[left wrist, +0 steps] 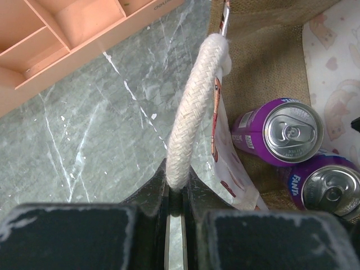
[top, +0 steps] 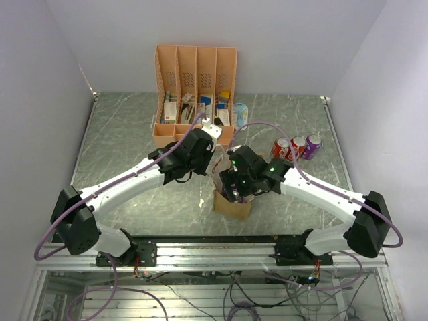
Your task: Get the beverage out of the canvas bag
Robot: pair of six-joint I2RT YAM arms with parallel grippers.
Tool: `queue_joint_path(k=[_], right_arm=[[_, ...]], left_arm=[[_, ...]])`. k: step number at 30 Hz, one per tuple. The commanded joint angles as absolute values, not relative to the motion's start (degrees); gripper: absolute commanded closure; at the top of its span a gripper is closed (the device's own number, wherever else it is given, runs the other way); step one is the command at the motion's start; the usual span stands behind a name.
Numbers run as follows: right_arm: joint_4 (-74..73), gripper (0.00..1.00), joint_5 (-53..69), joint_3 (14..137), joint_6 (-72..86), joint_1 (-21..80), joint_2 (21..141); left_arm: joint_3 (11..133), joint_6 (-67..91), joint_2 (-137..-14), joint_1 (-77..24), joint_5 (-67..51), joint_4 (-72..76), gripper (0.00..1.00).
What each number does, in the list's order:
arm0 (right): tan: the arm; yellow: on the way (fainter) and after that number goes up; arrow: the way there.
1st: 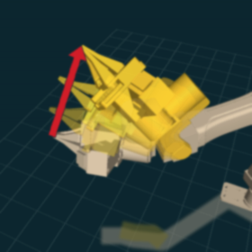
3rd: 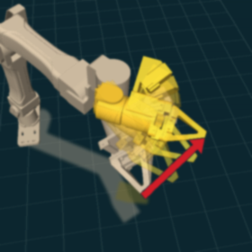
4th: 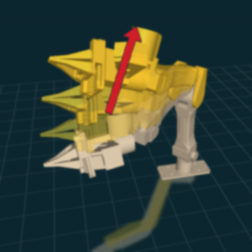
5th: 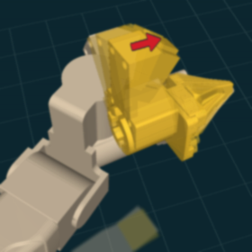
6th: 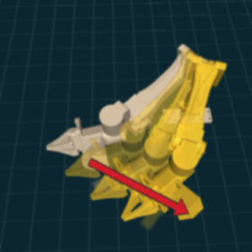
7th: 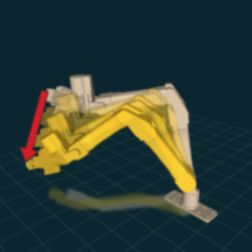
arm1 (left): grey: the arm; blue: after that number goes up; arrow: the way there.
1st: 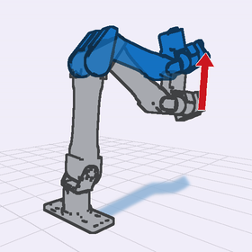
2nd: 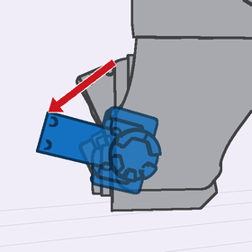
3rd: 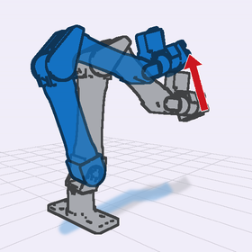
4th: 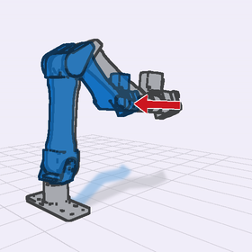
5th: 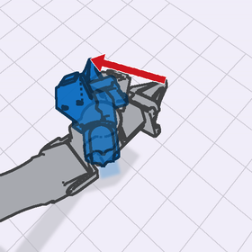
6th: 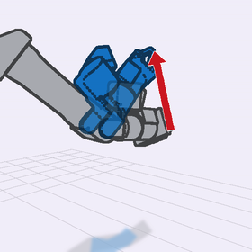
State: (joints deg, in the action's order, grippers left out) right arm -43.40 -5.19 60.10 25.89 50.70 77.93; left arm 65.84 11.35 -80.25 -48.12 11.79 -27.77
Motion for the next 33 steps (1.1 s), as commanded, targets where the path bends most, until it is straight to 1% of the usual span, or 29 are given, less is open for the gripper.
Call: queue_joint_path(k=[1, 5, 10, 24, 30, 33], right_arm=[[-48.06, 0.12, -9.27, 58.81, 26.2, 50.9, 76.32], [-44.64, 0.11, -8.67, 59.54, 27.61, 50.9, 74.82], [-40.53, 0.11, -10.88, 61.08, 29.28, 50.89, 75.01], [-34.91, 0.1, -15.96, 62.48, 32.29, 50.89, 84.3], [-33.31, 0.14, -18.72, 59.86, 33.65, 50.89, 85.55], [-32.79, 0.19, -19.0, 59.15, 33.68, 50.88, 86.23]], left_arm=[[67.41, 10.72, -79.76, -48.3, 11.87, -28.53, 0.93], [67.41, 10.7, -79.95, -48.23, 11.67, -28.6, 0.93], [67.37, 10.72, -79.95, -48.38, 11.64, -28.49, 0.93], [67.41, 10.59, -80.21, -48.68, 11.93, -28.6, 0.93], [67.41, 10.6, -80.41, -48.78, 11.82, -28.58, 0.93], [67.5, 10.59, -80.52, -48.78, 11.61, -28.6, 0.93]])
